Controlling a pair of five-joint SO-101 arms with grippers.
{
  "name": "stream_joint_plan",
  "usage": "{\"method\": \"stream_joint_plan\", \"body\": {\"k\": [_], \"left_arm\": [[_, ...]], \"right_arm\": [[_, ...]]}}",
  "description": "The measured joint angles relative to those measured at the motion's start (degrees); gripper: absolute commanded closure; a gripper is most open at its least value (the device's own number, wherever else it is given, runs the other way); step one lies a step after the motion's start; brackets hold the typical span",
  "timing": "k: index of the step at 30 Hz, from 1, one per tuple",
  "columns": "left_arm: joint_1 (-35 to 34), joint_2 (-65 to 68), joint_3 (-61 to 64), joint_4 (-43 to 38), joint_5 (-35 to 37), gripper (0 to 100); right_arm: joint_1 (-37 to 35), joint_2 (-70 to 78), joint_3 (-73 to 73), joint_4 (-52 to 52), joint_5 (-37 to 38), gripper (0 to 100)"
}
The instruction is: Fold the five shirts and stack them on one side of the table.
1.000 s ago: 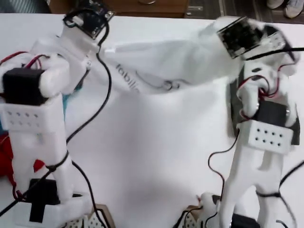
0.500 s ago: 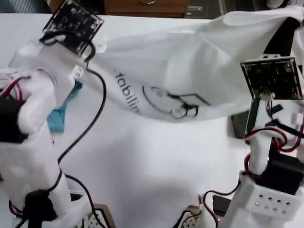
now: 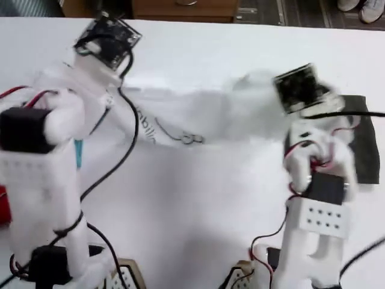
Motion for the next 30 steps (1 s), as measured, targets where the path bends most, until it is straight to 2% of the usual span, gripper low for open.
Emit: {"method": "stream_joint_plan", "body": {"k": [7,12,15,20,25,30], "left_arm": [[-0.3,0.0,20.0,-6.5,0.0,98],[-0.3,0.0,31.3,-7.9,0.0,98],[-0.3,0.0,35.5,-8.0,0.0,98],[-0.3,0.0,36.9,-8.0,0.0,98],[-0.3,0.0,36.9,-8.0,0.0,98],[-0.3,0.0,36.9,-8.4,0.0,98]], "right_arm": [[-7.0,0.0,20.0,-2.3,0.5,97.8],[-10.5,0.0,29.7,-2.1,12.6,97.8],[-10.8,0.0,33.8,1.7,21.0,97.8],[-10.9,-0.1,34.1,13.5,29.0,97.5],[-11.4,-0.1,33.0,21.4,30.9,96.5],[-11.3,-0.1,25.1,29.8,28.0,81.1]]}}
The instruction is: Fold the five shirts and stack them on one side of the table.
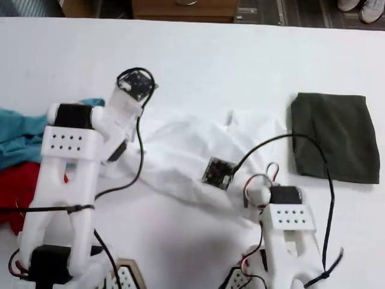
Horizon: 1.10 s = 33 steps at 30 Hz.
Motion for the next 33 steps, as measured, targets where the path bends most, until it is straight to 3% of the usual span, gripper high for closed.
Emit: {"method": "stream_joint_plan", "body": {"k": [8,18,33], "left_arm": [[0.0,0.0,0.0,-0.6,0.0,98],[0.0,0.0,0.0,-0.6,0.0,98],[0.0,0.0,0.0,-0.6,0.0,98]], "right_arm": [[0.4,-1.1,-7.6,13.5,2.1,82.0],[9.4,-8.7,-4.3,8.1,2.7,82.0],[3.9,-19.3,9.1,9.0,2.6,82.2]]}}
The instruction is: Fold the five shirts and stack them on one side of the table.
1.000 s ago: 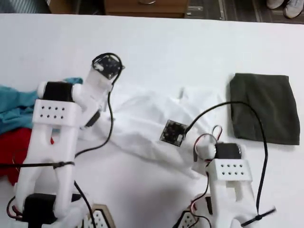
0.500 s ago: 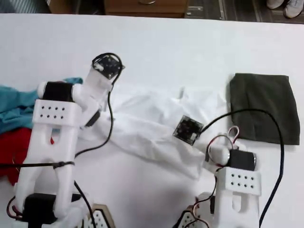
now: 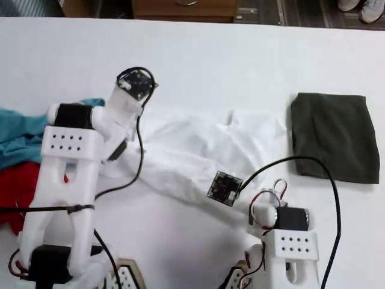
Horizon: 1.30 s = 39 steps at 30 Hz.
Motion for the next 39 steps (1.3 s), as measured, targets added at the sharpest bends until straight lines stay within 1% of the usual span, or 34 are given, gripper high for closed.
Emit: {"method": "stream_joint_plan", "body": {"k": [3,7,9,15,22,24,30,34,39], "left_arm": [[0.0,0.0,0.0,0.0,0.0,98],[0.0,0.0,0.0,0.0,0.0,98],[0.0,0.0,0.0,0.0,0.0,98],[0.0,0.0,0.0,0.0,0.0,98],[0.0,0.0,0.0,-0.7,0.0,98],[0.0,0.0,0.0,-0.7,0.0,98],[0.0,0.0,0.0,-0.7,0.0,98],[0.0,0.0,0.0,-0.7,0.0,98],[0.0,0.0,0.0,-0.7,0.0,98]], "right_arm": [[0.0,-2.2,0.0,0.0,0.0,83.9],[0.0,-6.2,0.0,0.0,0.0,95.6],[0.0,-8.4,0.0,0.0,0.0,98.1],[0.0,-13.6,0.3,1.4,0.1,97.8],[-0.1,-14.6,2.5,1.8,0.1,97.3],[-0.1,-14.6,2.9,1.6,0.1,95.0],[0.7,-15.0,3.1,1.6,0.1,81.4],[3.3,-15.0,3.1,1.6,0.2,80.7],[4.0,-14.9,3.7,0.0,0.1,80.7]]}}
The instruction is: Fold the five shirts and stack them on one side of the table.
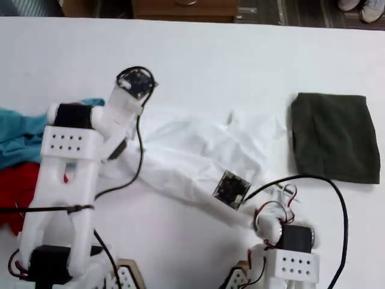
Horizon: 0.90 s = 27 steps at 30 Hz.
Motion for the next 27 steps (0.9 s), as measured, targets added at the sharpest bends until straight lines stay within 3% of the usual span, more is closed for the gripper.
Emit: {"method": "stream_joint_plan", "body": {"k": [4,14,27], "left_arm": [[0.0,0.0,0.0,0.0,0.0,98],[0.0,0.0,0.0,0.0,0.0,98],[0.0,0.0,0.0,0.0,0.0,98]], "right_arm": [[0.0,0.1,0.9,-1.1,0.0,81.2],[0.0,0.0,1.3,-1.5,0.1,98.0],[0.0,0.0,1.1,-1.5,0.1,97.1]]}}
